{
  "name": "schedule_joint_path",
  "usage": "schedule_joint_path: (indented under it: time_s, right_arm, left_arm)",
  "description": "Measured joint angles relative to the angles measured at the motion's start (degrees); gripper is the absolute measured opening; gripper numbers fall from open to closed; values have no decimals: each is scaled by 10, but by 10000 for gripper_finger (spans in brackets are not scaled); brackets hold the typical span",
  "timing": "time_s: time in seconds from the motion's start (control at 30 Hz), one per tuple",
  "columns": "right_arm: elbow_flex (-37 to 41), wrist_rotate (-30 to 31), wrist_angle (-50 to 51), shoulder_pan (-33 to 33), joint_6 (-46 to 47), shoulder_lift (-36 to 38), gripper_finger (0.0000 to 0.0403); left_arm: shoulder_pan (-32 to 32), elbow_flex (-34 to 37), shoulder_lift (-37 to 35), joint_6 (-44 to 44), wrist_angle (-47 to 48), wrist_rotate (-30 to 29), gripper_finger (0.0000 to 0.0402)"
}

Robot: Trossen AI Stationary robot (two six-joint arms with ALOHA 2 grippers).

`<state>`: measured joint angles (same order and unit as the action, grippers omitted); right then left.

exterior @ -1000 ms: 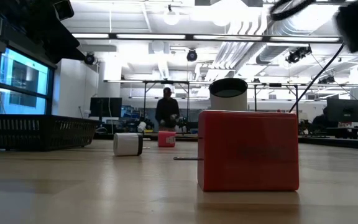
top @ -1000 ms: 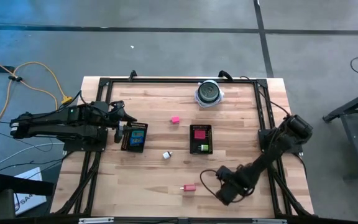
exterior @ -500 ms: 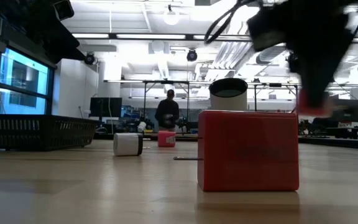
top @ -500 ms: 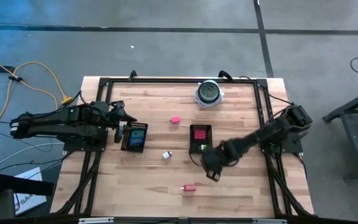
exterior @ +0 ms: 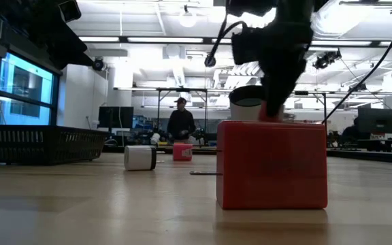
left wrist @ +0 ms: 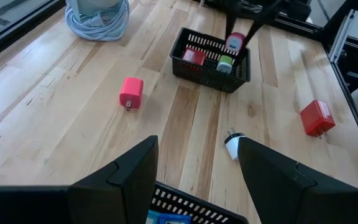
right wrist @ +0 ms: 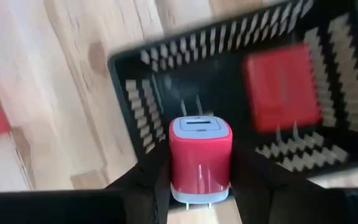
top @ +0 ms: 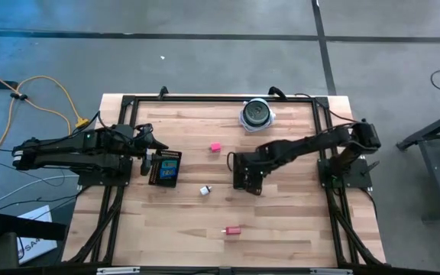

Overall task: Pick & Place Office items
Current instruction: Put the bottom pink charger adapter into the right black bin

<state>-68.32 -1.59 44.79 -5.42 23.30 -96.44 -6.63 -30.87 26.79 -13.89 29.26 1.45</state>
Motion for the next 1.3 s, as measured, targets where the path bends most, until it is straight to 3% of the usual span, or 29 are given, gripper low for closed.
schedule_joint_path:
  time_s: [0.4, 1.3]
  right_arm:
    - [0, -5, -64, 36, -112, -40, 122]
    - [0, 14, -85, 48, -161, -80, 139]
  left_arm:
    - [0, 0, 0, 0, 0, 0, 216]
    - [0, 0, 0, 0, -2, 0, 216]
